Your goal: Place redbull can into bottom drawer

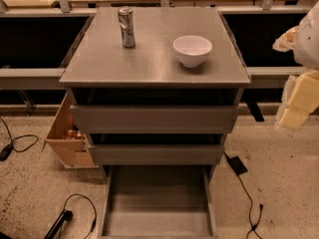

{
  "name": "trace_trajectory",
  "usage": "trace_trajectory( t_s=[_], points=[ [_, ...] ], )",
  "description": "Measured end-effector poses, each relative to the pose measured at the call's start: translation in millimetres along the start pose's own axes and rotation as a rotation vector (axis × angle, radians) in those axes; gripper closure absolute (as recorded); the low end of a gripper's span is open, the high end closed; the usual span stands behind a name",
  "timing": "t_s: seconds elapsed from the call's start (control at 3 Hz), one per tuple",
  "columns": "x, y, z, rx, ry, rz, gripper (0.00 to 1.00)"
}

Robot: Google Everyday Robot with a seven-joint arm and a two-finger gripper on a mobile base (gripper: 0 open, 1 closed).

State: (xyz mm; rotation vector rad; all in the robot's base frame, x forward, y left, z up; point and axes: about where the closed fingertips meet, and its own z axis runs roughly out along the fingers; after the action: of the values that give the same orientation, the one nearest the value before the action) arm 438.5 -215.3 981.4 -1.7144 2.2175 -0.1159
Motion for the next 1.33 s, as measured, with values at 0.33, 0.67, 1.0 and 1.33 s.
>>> trace_trajectory(
  t_s=[0.33, 0.67, 1.0, 1.33],
  points=[
    [0, 0, 0, 0.000, 0.000, 0.000, 0.00],
    [-3, -6, 1, 0.023, -0.023, -0.006, 0.00],
    [-29, -62, 34, 0.073, -0.219, 0.038, 0.00],
    [-57, -112, 59, 0.133, -0.391, 0.119, 0.00]
  ],
)
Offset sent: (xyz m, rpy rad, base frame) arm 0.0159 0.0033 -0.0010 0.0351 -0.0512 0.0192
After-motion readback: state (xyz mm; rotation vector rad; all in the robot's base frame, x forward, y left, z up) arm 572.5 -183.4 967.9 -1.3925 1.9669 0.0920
